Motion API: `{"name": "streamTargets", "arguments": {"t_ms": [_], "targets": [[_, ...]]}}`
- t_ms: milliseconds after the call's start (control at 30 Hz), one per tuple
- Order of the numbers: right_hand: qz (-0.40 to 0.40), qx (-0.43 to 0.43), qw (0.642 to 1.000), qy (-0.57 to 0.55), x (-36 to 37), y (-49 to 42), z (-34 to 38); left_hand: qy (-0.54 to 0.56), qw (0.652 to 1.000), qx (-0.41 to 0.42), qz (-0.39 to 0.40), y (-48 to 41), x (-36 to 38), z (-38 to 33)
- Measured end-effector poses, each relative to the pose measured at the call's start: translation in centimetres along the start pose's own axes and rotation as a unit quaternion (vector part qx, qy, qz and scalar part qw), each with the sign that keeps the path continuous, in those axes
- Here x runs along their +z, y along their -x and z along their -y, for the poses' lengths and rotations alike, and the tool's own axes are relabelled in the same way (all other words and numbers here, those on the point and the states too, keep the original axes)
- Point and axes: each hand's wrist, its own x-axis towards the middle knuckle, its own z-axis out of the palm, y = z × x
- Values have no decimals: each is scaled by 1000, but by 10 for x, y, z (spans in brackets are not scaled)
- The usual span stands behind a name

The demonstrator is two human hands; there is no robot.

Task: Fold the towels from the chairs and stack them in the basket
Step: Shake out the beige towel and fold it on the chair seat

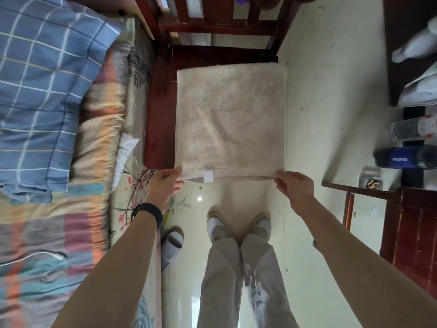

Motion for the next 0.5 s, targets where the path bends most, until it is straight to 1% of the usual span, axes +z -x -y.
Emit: {"name": "streamTargets", "arguments": {"t_ms": [67, 167, 233, 367, 433, 500], "targets": [[-24, -16, 1000, -9, -3, 2, 2, 44, 999, -6, 17, 5, -1, -5], [-18, -16, 999, -42, -8, 11, 9, 93, 995, -7, 34, 13, -4, -12], [-17, -12, 998, -53, -11, 22, 18, 110, 994, -7, 24, 23, -6, -20], [-7, -33, 997, -72, -20, 53, 48, 134, 991, 4, 5, 56, -11, -49], [3, -38, 996, -83, -28, 74, 67, 154, 988, 17, -4, 75, -16, -64], [11, -37, 994, -97, -38, 98, 82, 179, 984, 12, -9, 99, -17, -77]]}}
